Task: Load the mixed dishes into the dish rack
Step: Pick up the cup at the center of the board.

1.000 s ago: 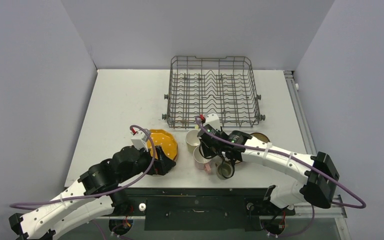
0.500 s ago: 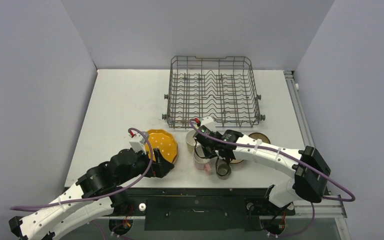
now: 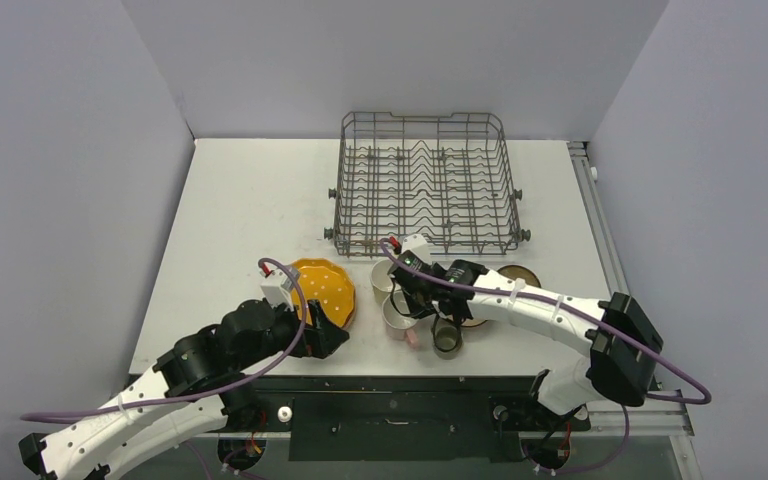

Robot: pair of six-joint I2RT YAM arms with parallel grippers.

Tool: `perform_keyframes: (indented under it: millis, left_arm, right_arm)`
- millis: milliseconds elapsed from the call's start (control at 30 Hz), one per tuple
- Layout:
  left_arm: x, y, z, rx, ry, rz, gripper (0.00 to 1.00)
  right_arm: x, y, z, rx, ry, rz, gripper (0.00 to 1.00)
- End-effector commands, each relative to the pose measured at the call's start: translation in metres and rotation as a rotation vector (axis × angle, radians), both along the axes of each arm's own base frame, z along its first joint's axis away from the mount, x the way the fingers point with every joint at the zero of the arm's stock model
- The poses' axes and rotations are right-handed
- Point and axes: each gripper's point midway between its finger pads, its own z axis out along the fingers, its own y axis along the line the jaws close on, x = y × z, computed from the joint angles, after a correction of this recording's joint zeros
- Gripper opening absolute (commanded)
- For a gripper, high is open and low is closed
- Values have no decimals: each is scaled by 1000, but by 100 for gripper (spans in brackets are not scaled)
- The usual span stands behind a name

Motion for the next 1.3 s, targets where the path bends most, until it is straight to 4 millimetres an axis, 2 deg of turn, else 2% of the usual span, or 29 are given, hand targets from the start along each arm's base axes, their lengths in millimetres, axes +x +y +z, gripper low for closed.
perform_keyframes:
  millis: [0,267,733,933,1267]
  left_arm:
    - [0,-10,18,-75,-30,-21,96]
    - [-4,-19,31,-146,-37,-57,96]
    - [-13,-31,66,-312,-69,-110,96]
    - [-21,-35,95,-421,-100,-156,96]
    - [-30,-33,149,-570,-185,-199,96]
  right_arm:
    - [1,4,25,93,-50,3,0]
    - [-15,0,42,204,-52,19,0]
    - [-42,8,93,528,-58,77,0]
    - [-47,14,132,702,-84,93,0]
    - [-53,18,218,1045,-172,83,0]
